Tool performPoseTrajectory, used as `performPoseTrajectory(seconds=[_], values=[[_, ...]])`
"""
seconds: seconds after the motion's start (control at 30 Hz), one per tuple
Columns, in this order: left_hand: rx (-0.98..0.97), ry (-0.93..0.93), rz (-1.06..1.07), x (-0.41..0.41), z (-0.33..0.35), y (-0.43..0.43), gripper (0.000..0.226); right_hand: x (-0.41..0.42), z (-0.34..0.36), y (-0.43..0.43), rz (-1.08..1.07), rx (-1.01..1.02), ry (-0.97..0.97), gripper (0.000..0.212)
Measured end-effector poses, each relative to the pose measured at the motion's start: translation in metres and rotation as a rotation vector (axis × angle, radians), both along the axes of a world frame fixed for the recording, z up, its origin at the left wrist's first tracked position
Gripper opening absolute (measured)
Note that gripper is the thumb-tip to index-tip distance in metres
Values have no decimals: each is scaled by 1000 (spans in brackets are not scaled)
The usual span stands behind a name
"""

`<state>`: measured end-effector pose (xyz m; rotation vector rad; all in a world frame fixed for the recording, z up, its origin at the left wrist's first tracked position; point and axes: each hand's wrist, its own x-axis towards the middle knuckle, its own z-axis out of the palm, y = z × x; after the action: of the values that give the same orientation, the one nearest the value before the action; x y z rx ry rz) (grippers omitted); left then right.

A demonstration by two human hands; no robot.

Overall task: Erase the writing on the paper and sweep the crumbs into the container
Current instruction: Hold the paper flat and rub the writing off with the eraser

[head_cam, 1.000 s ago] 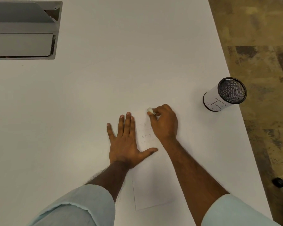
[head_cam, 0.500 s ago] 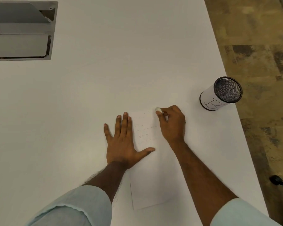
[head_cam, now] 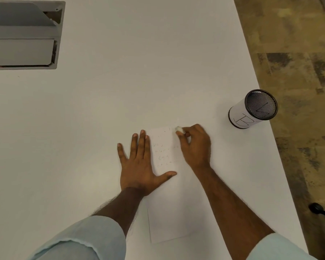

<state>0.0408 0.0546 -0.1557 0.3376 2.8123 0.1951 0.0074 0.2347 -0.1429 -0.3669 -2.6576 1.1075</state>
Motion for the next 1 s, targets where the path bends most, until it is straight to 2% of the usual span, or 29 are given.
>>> performPoseTrajectory(seconds=[0.1, 0.2, 0.33, 0.43, 0.53, 0.67, 0.77, 0.83, 0.9, 1.0], values=[[9, -2, 0, 0, 1, 1, 132, 15, -5, -11, 161, 109, -38, 14], [5, -3, 1, 0, 0, 0, 132, 0, -7, 4, 33, 164, -26, 18], [6, 3, 4, 1, 1, 0, 132, -15, -1, 25, -98, 65, -4, 21], [3, 4, 1, 1, 2, 0, 132, -2, 2, 15, 37, 30, -4, 18], [15, -4, 3, 1, 2, 0, 132, 12, -3, 3, 156, 86, -63, 18], [8, -5, 5, 1, 3, 0, 133, -6, -2, 28, -113, 122, -35, 23], [20, 0, 7, 1, 3, 0, 132, -12, 4, 39, -186, 66, -36, 21], [22, 0, 5, 1, 3, 0, 132, -6, 7, 30, -134, 22, -10, 18], [22, -2, 1, 1, 3, 0, 132, 4, 3, 13, 17, 7, -15, 13], [20, -6, 6, 1, 3, 0, 132, 15, -4, -7, 193, 87, -65, 11]])
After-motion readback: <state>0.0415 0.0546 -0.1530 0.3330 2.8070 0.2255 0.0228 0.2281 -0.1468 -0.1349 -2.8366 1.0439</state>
